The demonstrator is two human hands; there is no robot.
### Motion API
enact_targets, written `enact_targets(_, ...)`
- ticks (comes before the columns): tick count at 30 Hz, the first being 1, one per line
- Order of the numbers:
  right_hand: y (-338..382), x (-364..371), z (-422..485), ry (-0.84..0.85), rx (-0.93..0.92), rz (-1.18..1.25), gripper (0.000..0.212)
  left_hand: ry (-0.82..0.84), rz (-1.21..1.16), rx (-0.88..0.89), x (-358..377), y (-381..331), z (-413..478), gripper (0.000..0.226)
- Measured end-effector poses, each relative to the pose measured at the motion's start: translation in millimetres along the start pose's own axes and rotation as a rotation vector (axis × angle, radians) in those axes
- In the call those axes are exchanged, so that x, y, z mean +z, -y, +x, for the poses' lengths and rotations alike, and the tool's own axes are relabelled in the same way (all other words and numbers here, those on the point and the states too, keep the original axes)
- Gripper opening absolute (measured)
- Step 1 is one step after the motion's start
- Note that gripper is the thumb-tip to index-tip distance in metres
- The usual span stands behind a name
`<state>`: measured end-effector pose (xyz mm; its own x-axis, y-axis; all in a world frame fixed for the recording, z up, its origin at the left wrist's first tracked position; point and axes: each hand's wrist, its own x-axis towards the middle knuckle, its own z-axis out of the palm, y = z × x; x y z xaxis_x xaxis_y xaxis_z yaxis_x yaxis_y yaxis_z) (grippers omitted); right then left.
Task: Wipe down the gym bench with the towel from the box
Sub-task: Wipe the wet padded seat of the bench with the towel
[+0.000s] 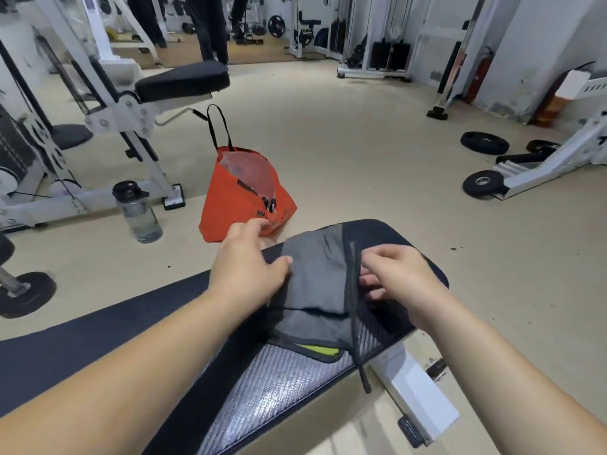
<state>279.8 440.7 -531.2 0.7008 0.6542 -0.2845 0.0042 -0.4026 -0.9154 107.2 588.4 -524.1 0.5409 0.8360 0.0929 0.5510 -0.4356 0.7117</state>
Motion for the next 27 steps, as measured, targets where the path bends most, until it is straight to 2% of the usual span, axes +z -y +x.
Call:
enact_targets(1,-9.2,-9.0,9.5,-0.164,-0.051,-0.141,0.019,0.039,0.151,0.106,8.6,-2.0,-6.9,0.077)
enact_targets(2,-19.2,-17.9,17.2,-0.309,-0.089,-0.285,0.026,0.159,0.254,0.169,20.0,-3.8,-16.7,0.087)
enact_targets(4,-36.4,-32.4,26.9,-0.454,-0.106,-0.426,0.032,0.435,0.451,0.17,45.5,-8.8,-37.4,0.108)
enact_targets(5,-44.5,-38.6,31.0,-0.488,-0.091,-0.459,0.032,0.508,0.559,0.173,57.9,-11.2,-45.2,0.11)
enact_targets(7,-55.7,-47.3,37.5,-0.514,-0.027,-0.514,0.033,0.509,0.696,0.254,74.8,-14.5,-43.6,0.098)
enact_targets(9,-62.1,-51.4,42.7,-0.499,0.022,-0.516,0.036,0.512,0.715,0.38,81.2,-13.6,-23.1,0.081)
enact_targets(12,-64.4,-49.4,49.0,-0.49,0.041,-0.466,0.041,0.529,0.729,0.563,86.8,-2.9,25.2,0.069)
enact_targets(13,-65.0,-48.6,51.4,-0.495,0.05,-0.464,0.044,0.523,0.734,0.557,91.3,-1.2,41.5,0.067)
enact_targets(15,-66.0,-48.3,54.3,-0.512,0.071,-0.454,0.046,0.479,0.716,0.436,105.1,-9.6,63.1,0.065)
enact_targets(17,-67.3,-49.7,57.1,-0.544,0.084,-0.374,0.038,0.443,0.669,0.319,125.4,-32.4,60.2,0.068)
enact_targets(18,-67.1,-50.7,59.0,-0.574,0.1,-0.281,0.032,0.445,0.643,0.337,136.0,-44.8,50.2,0.073)
enact_targets(20,-66.5,-55.1,62.8,-0.669,0.143,0.014,0.028,0.492,0.606,0.523,149.9,-63.9,22.7,0.08)
enact_targets(22,-70.3,-58.8,66.7,-0.72,0.155,0.31,0.023,0.536,0.557,0.696,155.0,-67.2,18.6,0.07)
enact_targets(23,-70.1,-59.7,67.2,-0.728,0.151,0.399,0.018,0.535,0.534,0.727,156.9,-64.2,31.1,0.062)
enact_targets(25,-69.4,-61.9,66.3,-0.743,0.139,0.436,0.012,0.502,0.505,0.65,159.8,-56.5,63.0,0.051)
enact_targets(27,-72.0,-65.1,67.1,-0.732,0.133,0.427,0.017,0.448,0.464,0.477,163.5,-53.6,80.8,0.046)
